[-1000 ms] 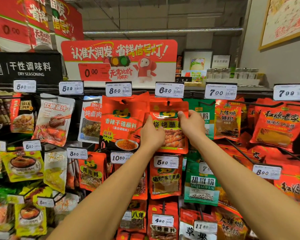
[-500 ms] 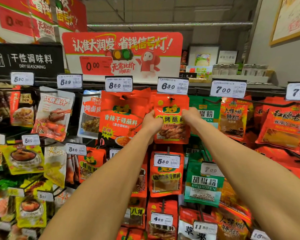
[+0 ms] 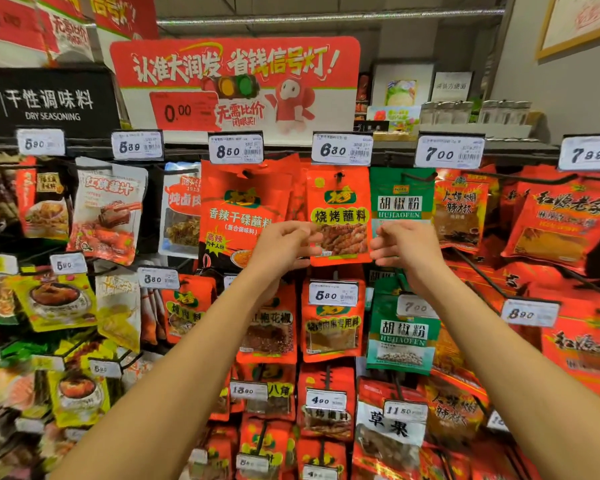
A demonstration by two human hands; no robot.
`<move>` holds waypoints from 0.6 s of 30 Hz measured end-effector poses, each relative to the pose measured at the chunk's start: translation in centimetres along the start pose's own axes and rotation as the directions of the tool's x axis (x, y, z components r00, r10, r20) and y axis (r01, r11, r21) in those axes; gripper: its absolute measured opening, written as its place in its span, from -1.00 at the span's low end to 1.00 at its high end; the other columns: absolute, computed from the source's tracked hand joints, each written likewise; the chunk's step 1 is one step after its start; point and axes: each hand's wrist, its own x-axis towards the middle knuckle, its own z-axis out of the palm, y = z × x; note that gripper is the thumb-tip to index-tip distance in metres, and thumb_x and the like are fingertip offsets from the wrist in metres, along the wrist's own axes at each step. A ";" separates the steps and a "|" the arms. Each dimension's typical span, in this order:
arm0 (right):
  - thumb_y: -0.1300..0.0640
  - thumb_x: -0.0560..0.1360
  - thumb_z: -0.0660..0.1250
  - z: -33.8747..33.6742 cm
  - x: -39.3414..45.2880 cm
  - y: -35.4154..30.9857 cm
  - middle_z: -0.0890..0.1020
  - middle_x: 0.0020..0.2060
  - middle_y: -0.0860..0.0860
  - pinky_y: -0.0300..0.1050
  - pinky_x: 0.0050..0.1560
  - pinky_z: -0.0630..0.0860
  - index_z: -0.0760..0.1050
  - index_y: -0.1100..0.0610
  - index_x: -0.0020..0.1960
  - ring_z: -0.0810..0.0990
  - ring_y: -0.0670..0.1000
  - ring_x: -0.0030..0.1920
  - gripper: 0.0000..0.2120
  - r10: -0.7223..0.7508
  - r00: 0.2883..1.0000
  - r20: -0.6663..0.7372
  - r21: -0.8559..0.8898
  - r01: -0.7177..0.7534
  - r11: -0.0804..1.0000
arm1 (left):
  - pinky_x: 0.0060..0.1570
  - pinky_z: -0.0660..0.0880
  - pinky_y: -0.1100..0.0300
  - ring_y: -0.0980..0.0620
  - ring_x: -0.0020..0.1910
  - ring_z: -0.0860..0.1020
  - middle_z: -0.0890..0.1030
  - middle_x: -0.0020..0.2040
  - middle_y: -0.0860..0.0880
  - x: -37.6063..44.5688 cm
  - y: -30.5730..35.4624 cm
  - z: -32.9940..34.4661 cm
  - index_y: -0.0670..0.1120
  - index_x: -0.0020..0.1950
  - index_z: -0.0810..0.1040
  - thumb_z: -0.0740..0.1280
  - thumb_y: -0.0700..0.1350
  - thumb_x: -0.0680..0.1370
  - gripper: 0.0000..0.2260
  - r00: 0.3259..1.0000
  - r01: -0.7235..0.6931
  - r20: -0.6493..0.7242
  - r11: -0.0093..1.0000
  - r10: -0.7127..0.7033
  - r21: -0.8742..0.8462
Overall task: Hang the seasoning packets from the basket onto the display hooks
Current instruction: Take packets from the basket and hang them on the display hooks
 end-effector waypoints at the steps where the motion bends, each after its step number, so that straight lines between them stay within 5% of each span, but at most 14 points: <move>1: 0.23 0.64 0.22 -0.2 -1.0 0.1 0.66 -0.42 0.05 -0.24 -0.49 0.54 0.55 0.20 -0.09 0.61 -0.01 -0.48 -0.81 0.007 1.000 0.016 0.024 -0.007 1.000 | -0.09 0.62 0.12 -0.02 -0.07 0.73 0.75 0.00 -0.05 -0.9 -0.2 -0.5 -0.06 0.10 0.64 0.22 -0.14 0.68 -0.81 1.000 0.022 0.022 0.999 -0.021 -0.030; 11: 0.27 0.64 0.21 -0.9 -9.8 11.0 0.64 -0.45 0.12 -0.24 -0.54 0.51 0.53 0.22 -0.19 0.61 0.02 -0.53 -0.75 0.211 0.971 0.112 0.070 -0.219 0.973 | -0.33 0.59 0.27 0.07 -0.34 0.66 0.71 -0.23 -0.06 -8.7 -10.2 -4.3 -0.12 -0.04 0.62 0.19 -0.21 0.66 -0.78 0.936 0.343 -0.036 0.930 -0.350 -0.129; 18: 0.24 0.62 0.25 -1.0 -16.0 25.7 0.58 -0.51 0.08 -0.19 -0.46 0.40 0.53 0.20 -0.25 0.52 0.06 -0.55 -0.73 0.573 0.819 0.033 -0.037 -0.572 0.820 | -0.30 0.41 0.18 0.04 -0.34 0.53 0.62 -0.24 -0.05 -15.1 -22.4 -5.0 -0.09 -0.07 0.59 0.20 -0.17 0.65 -0.81 0.740 0.663 -0.045 0.740 -0.671 -0.112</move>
